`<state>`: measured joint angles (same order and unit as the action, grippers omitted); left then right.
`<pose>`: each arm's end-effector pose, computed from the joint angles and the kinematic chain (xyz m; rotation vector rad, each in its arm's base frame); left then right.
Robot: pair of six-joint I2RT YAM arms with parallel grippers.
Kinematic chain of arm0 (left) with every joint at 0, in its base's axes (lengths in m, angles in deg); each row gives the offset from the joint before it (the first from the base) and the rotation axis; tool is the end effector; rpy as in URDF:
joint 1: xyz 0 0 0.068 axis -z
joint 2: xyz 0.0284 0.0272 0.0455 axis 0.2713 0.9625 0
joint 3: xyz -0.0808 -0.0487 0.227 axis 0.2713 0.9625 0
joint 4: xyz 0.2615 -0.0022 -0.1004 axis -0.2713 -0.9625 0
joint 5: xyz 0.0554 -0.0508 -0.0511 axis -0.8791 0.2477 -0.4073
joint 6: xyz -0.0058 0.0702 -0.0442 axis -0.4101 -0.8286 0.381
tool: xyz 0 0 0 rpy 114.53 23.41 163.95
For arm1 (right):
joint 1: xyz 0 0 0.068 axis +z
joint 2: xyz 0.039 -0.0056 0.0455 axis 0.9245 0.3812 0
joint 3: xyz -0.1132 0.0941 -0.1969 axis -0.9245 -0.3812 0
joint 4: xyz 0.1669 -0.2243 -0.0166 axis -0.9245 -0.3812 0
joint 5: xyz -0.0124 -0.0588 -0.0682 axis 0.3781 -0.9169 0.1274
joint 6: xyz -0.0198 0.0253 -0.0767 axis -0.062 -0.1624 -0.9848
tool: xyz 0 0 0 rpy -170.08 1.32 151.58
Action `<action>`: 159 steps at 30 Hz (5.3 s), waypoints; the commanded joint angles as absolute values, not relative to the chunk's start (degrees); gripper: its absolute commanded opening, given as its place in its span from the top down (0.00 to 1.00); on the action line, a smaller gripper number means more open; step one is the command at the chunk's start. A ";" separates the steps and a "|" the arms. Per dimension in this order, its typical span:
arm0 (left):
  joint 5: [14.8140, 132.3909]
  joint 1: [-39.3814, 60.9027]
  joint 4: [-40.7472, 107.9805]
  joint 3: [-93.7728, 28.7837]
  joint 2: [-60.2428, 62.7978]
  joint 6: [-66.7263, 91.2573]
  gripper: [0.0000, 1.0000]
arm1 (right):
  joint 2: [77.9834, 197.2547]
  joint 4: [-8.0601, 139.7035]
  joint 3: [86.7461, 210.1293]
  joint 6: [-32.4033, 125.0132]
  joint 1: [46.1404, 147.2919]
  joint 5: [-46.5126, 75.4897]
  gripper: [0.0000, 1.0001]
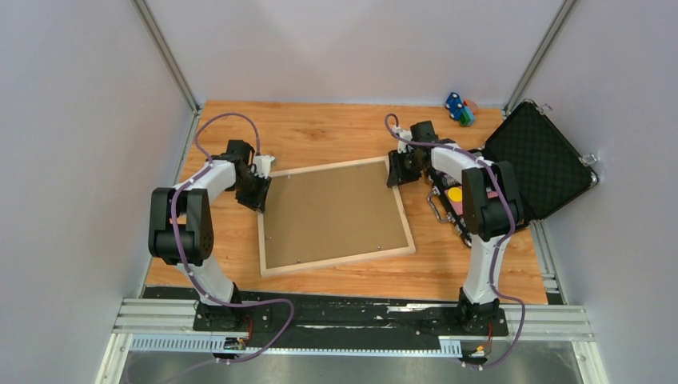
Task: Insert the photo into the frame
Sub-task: Install the photo frame at the center of the board, then turn over the photo frame at the center of the board.
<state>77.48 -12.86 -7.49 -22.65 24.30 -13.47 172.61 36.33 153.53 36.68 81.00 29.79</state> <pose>0.3399 -0.0324 0.0992 0.4614 2.8137 -0.2649 0.4147 0.1280 0.0932 -0.4976 2.6480 0.5981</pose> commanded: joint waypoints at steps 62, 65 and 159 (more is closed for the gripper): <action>80.37 -12.80 -8.39 -22.75 27.16 -15.04 0.69 | 169.76 48.20 146.73 49.01 78.04 25.73 0.85; 80.53 -12.82 -8.39 -22.88 27.28 -14.91 0.69 | 170.10 47.97 147.14 49.94 77.10 27.63 0.85; 78.27 -12.84 -11.44 -25.43 7.07 -13.50 0.00 | 139.55 44.97 114.51 3.58 120.65 18.51 0.73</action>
<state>77.09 -12.91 -12.39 -25.38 8.22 -13.75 139.02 43.11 115.04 2.78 119.18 18.33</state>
